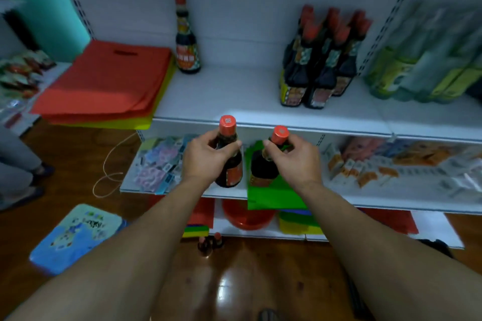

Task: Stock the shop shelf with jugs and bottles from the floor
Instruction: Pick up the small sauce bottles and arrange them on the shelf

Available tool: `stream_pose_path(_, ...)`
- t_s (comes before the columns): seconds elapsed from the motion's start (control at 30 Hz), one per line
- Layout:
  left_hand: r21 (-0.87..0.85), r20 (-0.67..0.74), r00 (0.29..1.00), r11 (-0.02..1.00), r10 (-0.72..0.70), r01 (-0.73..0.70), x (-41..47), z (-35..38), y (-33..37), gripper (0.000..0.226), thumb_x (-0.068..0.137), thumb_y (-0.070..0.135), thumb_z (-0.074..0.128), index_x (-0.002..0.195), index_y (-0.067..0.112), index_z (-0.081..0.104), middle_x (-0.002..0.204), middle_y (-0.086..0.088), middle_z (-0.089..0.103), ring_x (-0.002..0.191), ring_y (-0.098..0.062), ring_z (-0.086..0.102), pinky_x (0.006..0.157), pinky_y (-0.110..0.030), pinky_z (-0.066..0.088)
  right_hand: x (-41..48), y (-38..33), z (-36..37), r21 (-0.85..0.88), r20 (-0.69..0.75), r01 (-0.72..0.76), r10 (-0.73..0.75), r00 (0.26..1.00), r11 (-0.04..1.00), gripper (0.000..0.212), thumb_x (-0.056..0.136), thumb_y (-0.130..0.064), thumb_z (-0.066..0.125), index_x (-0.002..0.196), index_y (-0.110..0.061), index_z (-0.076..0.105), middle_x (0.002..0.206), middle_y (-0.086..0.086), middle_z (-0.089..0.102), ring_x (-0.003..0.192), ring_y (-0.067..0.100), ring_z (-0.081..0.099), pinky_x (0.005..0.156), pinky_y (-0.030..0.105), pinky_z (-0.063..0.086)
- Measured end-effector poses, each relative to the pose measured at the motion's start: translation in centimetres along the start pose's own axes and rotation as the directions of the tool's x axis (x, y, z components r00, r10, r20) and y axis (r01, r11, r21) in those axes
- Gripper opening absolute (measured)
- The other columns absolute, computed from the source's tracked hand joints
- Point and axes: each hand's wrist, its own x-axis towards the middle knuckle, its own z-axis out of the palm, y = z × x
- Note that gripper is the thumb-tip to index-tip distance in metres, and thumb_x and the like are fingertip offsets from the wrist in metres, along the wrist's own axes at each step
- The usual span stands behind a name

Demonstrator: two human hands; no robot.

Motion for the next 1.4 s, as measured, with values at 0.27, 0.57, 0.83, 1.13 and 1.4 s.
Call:
stream_pose_path(0.27, -0.055, 0.025, 0.985, 0.984, 0.173, -0.171, 1.9, 0.3, 8.3, 0.030, 0.054, 0.059, 0.075, 0.078, 0.041, 0.073, 0.085, 0.010, 0.075, 0.086, -0.013, 0.070, 0.085, -0.043, 0.056, 2.3, -3.8, -6.8, 0.058, -0.152, 0.031, -0.022, 0.988, 0.998, 0.025, 0.081, -0.049, 0.070, 0.081, -0.024, 0.071, 0.064, -0.010, 0.057, 0.073, 0.018, 0.057, 0.064, 0.026, 0.038)
stream_pose_path(0.57, -0.099, 0.035, 0.989, 0.985, 0.143, -0.139, 4.5, 3.8, 13.4, 0.023, 0.065, 0.042, 0.081, 0.085, 0.034, 0.072, 0.094, 0.006, 0.074, 0.090, -0.016, 0.069, 0.090, -0.045, 0.054, 7.5, -2.4, -13.2, 0.052, -0.247, 0.007, 0.006, 0.969, 0.999, 0.032, 0.083, -0.051, 0.067, 0.092, -0.021, 0.073, 0.087, 0.004, 0.071, 0.085, 0.024, 0.063, 0.075, 0.039, 0.053)
stream_pose_path(0.83, -0.114, -0.006, 0.996, 0.989, 0.090, -0.090, 7.3, 7.9, 14.9, 0.022, 0.068, 0.039, 0.080, 0.087, 0.032, 0.072, 0.095, 0.004, 0.073, 0.091, -0.018, 0.068, 0.091, -0.046, 0.054, 13.9, 1.2, -16.5, 0.053, -0.266, -0.059, 0.071, 0.961, 0.997, 0.033, 0.086, -0.049, 0.064, 0.092, -0.018, 0.070, 0.082, 0.006, 0.065, 0.081, 0.028, 0.058, 0.071, 0.037, 0.045)
stream_pose_path(1.13, -0.086, -0.096, 0.994, 0.995, 0.046, -0.054, 10.3, 10.9, 15.2, 0.029, 0.077, 0.028, 0.078, 0.103, 0.019, 0.071, 0.099, 0.000, 0.071, 0.094, -0.019, 0.066, 0.088, -0.034, 0.051, 20.0, 4.0, -16.6, 0.068, -0.228, -0.098, 0.111, 0.967, 0.993, 0.028, 0.086, -0.045, 0.065, 0.085, -0.017, 0.069, 0.078, 0.010, 0.064, 0.084, 0.033, 0.059, 0.067, 0.031, 0.038)
stream_pose_path(1.4, -0.083, -0.115, 0.993, 0.996, 0.030, -0.040, 11.4, 12.2, 14.9, 0.017, 0.079, 0.021, 0.077, 0.092, 0.025, 0.067, 0.092, 0.001, 0.069, 0.090, -0.019, 0.065, 0.085, -0.033, 0.051, 22.6, 4.8, -15.2, 0.081, -0.164, -0.065, 0.078, 0.983, 0.995, 0.033, 0.089, -0.038, 0.063, 0.099, -0.007, 0.070, 0.096, 0.016, 0.069, 0.092, 0.034, 0.061, 0.066, 0.029, 0.035)
